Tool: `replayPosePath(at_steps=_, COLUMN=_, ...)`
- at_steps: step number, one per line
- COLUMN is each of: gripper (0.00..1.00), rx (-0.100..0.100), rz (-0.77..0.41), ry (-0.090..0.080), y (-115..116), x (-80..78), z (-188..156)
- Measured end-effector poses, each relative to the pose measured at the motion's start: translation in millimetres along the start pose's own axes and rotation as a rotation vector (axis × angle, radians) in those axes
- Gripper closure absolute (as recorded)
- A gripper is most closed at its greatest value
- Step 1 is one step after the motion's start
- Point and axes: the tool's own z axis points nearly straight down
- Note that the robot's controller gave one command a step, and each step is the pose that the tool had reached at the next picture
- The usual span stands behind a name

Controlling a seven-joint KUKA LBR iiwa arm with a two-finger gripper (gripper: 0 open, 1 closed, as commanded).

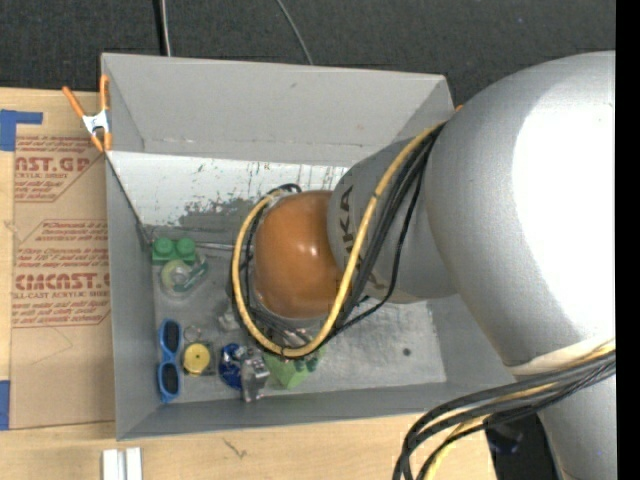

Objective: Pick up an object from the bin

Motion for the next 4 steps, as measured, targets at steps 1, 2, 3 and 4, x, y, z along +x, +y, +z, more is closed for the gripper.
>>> replayPosePath(at_steps=1, gripper=0.00, rx=0.000, rz=0.270, ry=0.011, y=-27.4, x=11.6, z=-26.1)
replayPosePath(at_steps=2, gripper=0.00, rx=-0.001, rz=0.205, ry=0.012, y=-4.7, x=10.6, z=-31.9)
replayPosePath(at_steps=3, gripper=0.00, rx=-0.003, rz=0.270, ry=0.003, y=-8.1, x=7.1, z=0.4)
replayPosePath(at_steps=4, gripper=0.00, rx=-0.002, rz=0.269, ry=0.010, y=-7.3, x=6.0, z=-1.5)
